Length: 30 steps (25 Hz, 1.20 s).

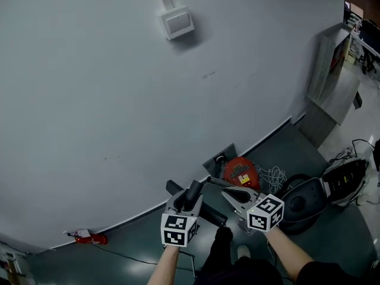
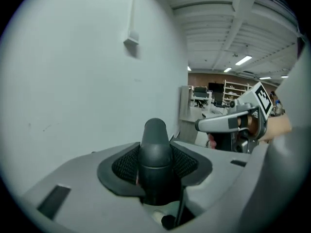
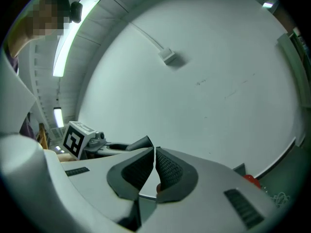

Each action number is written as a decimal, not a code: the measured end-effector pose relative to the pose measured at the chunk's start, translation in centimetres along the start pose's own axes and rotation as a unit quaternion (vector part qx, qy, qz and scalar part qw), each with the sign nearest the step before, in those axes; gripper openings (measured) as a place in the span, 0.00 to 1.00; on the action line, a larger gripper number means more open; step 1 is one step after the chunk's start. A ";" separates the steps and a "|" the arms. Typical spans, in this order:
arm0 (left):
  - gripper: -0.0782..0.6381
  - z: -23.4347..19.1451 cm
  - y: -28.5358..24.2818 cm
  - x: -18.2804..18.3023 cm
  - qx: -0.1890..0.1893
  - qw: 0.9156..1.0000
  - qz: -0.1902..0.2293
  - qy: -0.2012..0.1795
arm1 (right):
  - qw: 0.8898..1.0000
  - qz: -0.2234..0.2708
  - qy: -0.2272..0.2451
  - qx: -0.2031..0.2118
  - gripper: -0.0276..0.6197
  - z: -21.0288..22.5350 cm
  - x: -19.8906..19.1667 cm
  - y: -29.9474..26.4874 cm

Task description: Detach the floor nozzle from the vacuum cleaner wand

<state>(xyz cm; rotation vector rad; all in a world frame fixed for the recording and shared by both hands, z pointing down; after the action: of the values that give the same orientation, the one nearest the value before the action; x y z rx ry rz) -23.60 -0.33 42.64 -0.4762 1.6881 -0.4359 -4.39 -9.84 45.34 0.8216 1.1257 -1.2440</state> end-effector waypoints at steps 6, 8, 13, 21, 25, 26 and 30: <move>0.37 3.4 3.7 0.4 0.033 0.997 0.066 0.013 | 0.999 0.050 -0.019 0.001 0.07 -2.0 2.4 1.8; 0.37 4.1 4.5 0.6 0.035 0.996 0.079 0.017 | 0.998 0.057 -0.013 -0.003 0.07 -2.6 3.2 2.1; 0.37 4.9 6.3 1.1 0.035 0.994 0.102 0.035 | 0.998 0.069 0.010 -0.008 0.07 -3.7 4.5 2.9; 0.37 5.5 7.7 1.4 0.039 0.990 0.126 0.050 | 0.997 0.075 0.029 -0.009 0.07 -4.9 5.5 3.4; 0.37 5.8 7.8 1.2 0.038 0.990 0.126 0.058 | 0.997 0.071 0.030 -0.014 0.07 -5.0 5.3 3.8; 0.37 5.9 7.8 1.1 0.038 0.990 0.125 0.058 | 0.997 0.070 0.030 -0.015 0.07 -5.0 5.2 3.8; 0.37 6.0 7.6 0.9 0.036 0.990 0.123 0.060 | 0.997 0.071 0.030 -0.017 0.07 -4.9 5.0 4.0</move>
<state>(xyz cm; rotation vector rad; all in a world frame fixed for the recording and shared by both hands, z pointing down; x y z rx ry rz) -18.38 5.48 36.87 -0.1875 1.8143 -0.3482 -1.69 -5.99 38.78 0.9022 1.1144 -1.0866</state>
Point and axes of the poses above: the fingertips, and each gripper's own axes: y backward along the fingers, z to its right, x out of its top, the point moved 10 cm from there along y, backward along the fingers, and after that the axes turned 13 degrees about y, right-handed, at the moved point
